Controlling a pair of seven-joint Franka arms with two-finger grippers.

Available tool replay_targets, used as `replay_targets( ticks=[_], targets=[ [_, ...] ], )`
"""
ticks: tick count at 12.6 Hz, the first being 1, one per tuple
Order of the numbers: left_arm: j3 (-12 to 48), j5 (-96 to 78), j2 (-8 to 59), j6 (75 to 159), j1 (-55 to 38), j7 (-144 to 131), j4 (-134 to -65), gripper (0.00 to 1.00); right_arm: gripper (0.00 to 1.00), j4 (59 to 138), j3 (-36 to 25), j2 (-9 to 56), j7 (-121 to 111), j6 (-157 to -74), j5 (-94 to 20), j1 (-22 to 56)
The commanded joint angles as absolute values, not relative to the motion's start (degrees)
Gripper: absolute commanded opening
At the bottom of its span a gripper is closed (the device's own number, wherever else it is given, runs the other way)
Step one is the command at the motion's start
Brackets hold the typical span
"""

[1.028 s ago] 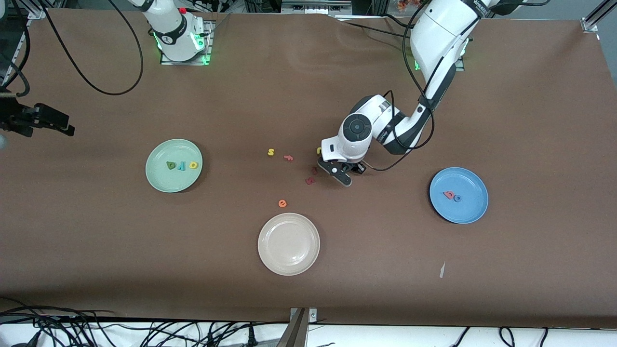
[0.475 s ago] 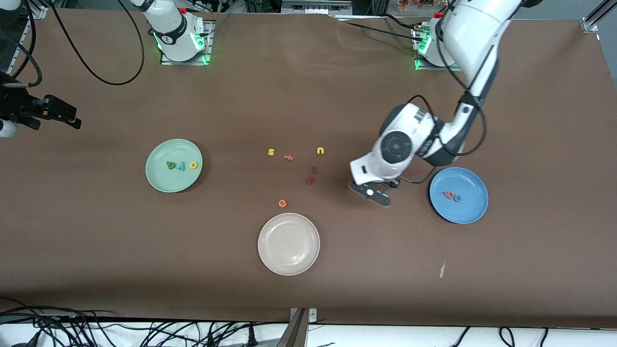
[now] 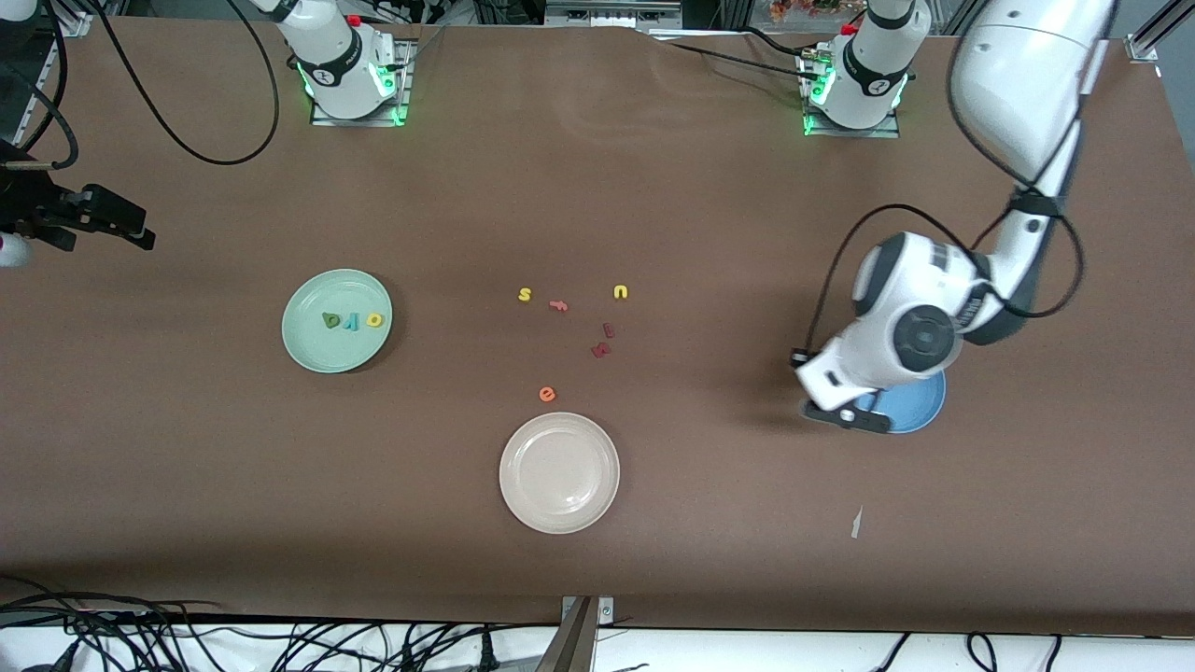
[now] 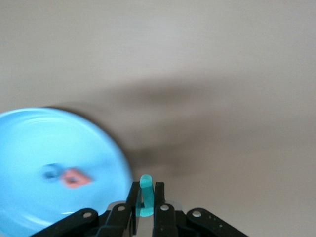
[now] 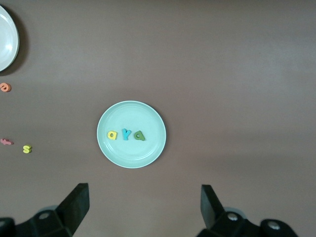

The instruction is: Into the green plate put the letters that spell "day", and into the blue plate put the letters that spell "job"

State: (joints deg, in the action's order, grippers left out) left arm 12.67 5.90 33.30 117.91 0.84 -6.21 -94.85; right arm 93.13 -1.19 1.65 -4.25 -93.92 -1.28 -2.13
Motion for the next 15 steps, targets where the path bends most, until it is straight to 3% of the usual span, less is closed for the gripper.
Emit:
replay_targets(
  ticks=[1,3,4,5,6,10,15],
  targets=[
    [13.2,6.1,32.3,116.8,6.2,-4.7,-95.6,0.0,1.0,94.1,-0.5,0.8,-3.5,-94.2,-0.8,-2.9],
    [13.2,9.2,33.3,116.8,8.3,-4.6,-95.6,0.0,1.0,94.1,-0.5,0.9,-3.5,-94.6,-0.6,-2.8],
    [13.2,9.2,33.9,117.0,9.0,-4.7,-95.5,0.25,1.0,94.1,-0.5,0.8,-3.5,-94.4,-0.5,-2.8],
    [13.2,9.2,34.2,117.0,9.1,-4.7,-95.5,0.92,1.0,94.1,-0.5,0.8,-3.5,-94.4,-0.4,-2.8],
    [13.2,9.1,33.8,116.9,9.1,-5.3,-94.9,1.0,1.0,94.1,-0.5,0.8,-3.5,-94.5,-0.4,-2.8],
    [12.7,9.1,30.4,116.2,11.0,-5.2,-94.7,1.0,1.0,94.0,-0.4,0.7,-3.6,-94.5,-0.3,-2.7],
    [12.6,9.2,23.7,102.7,12.6,-4.8,-92.9,1.0,1.0,94.0,-0.4,0.7,-4.0,-94.3,-0.3,-2.8]
  ],
)
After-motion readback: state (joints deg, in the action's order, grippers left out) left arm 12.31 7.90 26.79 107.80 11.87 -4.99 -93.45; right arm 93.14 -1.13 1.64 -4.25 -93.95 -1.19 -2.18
